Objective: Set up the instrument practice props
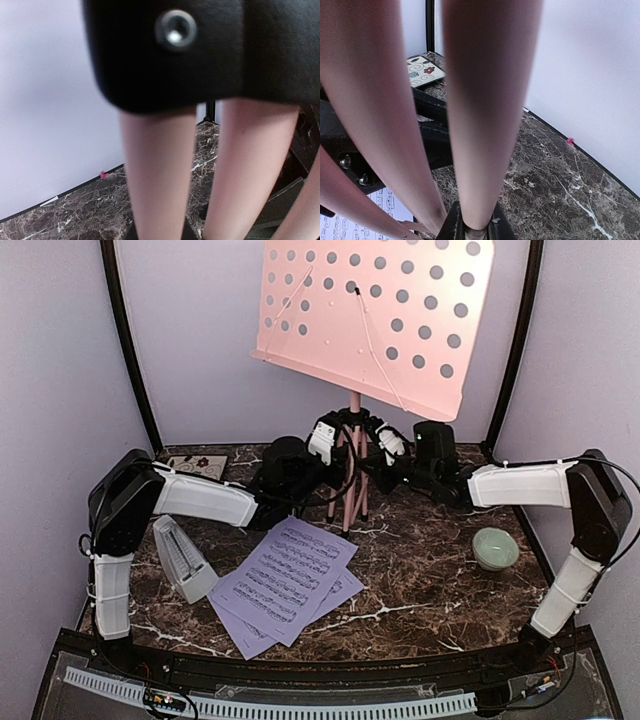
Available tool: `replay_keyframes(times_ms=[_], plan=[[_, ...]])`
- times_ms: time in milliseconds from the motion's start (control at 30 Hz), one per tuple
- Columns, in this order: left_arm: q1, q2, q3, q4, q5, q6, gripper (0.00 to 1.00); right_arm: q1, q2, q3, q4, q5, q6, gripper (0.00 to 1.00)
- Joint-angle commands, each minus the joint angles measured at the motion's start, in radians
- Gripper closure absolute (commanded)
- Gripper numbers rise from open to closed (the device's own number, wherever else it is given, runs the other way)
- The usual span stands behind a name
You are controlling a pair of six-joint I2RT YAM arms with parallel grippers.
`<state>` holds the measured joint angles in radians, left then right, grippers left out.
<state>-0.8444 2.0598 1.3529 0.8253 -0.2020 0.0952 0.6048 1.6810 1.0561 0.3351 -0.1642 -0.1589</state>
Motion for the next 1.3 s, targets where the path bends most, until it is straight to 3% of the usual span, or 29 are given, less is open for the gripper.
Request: replay_keyframes(times_ms=[0, 667, 1267], plan=[[0.064, -0.041, 0.042, -0.105, -0.063, 0.066, 1.00, -0.110, -0.059, 0.002, 0.023, 0.089, -0.035, 1.00], [0.119, -0.032, 0.067, -0.116, -0.090, 0.150, 1.00, -0.241, -0.025, 0.137, -0.051, 0.080, -0.112, 1.00], [0.163, -0.063, 0.016, -0.105, -0.172, 0.270, 1.00, -0.258, 0.085, 0.226, -0.056, 0.055, -0.175, 1.00]])
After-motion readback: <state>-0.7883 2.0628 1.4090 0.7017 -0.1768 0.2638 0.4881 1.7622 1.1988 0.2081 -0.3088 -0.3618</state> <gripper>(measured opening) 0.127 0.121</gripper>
